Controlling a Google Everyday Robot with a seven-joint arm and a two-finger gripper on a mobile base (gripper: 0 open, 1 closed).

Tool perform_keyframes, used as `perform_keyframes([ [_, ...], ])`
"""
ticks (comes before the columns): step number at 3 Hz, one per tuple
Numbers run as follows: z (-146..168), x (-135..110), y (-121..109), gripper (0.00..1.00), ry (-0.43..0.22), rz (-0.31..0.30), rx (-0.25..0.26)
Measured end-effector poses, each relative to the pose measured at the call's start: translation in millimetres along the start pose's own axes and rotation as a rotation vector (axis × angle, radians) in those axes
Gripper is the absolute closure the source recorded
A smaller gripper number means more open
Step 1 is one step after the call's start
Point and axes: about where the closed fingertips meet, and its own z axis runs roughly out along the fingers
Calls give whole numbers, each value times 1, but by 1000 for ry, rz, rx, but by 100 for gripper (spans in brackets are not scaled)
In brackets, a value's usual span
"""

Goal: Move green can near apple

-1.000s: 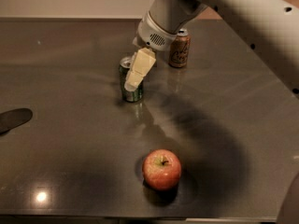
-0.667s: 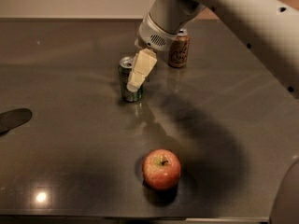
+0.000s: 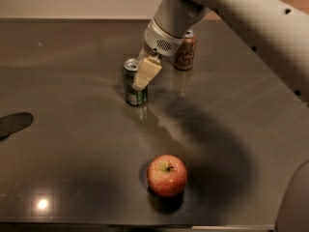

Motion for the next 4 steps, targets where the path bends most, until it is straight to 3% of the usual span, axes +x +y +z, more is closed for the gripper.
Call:
perform_keyframes([
  [2,-1,-11,27,87,-25,-51,-56],
  [3,-24,-11,46,100,-36,-67,-67],
  [4,-54,-4,67,100,-33,-82,-69],
])
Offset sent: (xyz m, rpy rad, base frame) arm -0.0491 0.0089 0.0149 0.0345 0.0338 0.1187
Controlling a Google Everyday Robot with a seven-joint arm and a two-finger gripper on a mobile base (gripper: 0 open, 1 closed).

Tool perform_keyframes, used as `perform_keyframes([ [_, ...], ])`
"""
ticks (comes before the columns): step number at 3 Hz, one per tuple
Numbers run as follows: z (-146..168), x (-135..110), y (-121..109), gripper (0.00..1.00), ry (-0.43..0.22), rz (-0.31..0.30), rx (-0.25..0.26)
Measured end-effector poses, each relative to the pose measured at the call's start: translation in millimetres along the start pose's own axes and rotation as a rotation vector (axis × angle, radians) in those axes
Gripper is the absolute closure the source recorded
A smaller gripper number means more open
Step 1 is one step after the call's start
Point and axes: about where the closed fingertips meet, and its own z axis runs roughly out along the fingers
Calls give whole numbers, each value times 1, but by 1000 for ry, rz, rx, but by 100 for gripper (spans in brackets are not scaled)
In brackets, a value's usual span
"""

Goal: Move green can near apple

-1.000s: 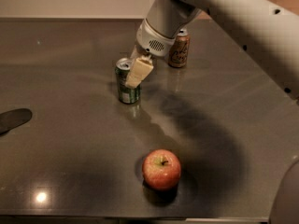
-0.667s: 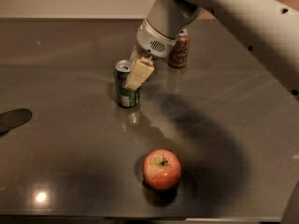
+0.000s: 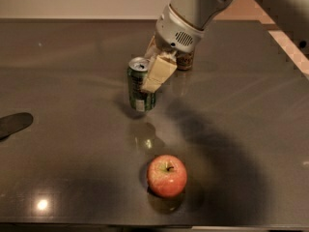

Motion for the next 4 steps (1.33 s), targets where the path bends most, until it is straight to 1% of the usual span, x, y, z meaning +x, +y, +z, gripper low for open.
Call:
perform_keyframes([
  [1,-21,15,24,100,19,-3,-9],
  [2,-26,32,45,100,39,-8,-25],
  [4,-18,57,76,100,54,-40,-60],
])
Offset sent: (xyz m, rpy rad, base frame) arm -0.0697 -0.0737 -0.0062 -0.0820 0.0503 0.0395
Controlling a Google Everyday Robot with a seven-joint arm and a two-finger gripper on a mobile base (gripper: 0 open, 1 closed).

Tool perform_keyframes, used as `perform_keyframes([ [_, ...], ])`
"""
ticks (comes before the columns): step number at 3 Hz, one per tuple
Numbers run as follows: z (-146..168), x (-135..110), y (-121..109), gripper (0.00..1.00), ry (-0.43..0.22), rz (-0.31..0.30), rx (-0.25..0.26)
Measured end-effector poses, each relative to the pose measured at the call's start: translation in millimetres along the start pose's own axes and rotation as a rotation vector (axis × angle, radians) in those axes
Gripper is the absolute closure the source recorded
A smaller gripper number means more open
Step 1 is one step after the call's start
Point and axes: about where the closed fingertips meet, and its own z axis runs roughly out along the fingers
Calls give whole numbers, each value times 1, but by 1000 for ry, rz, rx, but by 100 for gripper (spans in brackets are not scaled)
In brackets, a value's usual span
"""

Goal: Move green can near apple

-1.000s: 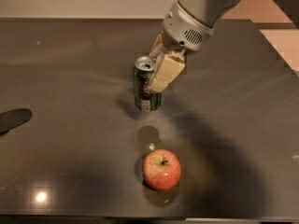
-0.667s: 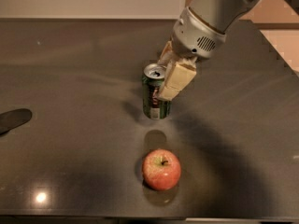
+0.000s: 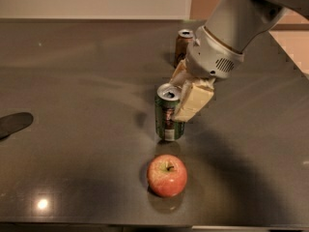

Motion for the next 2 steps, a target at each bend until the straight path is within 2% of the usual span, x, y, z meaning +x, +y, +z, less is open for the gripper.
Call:
perform_keyframes([
  [1,6,9,13,82,2,-28,-17],
  [2,11,15,19,58,-5,-51,-21],
])
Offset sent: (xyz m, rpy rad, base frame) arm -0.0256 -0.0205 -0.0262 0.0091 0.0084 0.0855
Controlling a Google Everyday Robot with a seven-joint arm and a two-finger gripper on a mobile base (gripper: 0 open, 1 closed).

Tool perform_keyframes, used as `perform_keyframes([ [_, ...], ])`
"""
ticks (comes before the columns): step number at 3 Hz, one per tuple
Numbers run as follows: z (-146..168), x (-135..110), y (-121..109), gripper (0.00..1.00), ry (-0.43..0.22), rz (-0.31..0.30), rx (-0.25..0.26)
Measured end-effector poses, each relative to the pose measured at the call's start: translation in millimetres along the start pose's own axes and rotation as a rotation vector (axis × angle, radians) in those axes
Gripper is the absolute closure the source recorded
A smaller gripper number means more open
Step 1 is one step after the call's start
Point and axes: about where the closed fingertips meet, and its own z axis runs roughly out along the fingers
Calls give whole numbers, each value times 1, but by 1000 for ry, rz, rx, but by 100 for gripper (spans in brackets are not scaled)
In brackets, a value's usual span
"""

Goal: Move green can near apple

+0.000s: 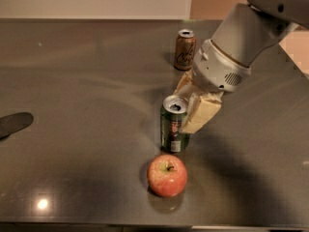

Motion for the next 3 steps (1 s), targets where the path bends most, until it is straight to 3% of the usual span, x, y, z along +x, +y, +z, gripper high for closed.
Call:
perform_keyframes([
  [2,3,2,1,13,-17,-19,2],
  [3,3,0,0,0,-17,-21,8],
])
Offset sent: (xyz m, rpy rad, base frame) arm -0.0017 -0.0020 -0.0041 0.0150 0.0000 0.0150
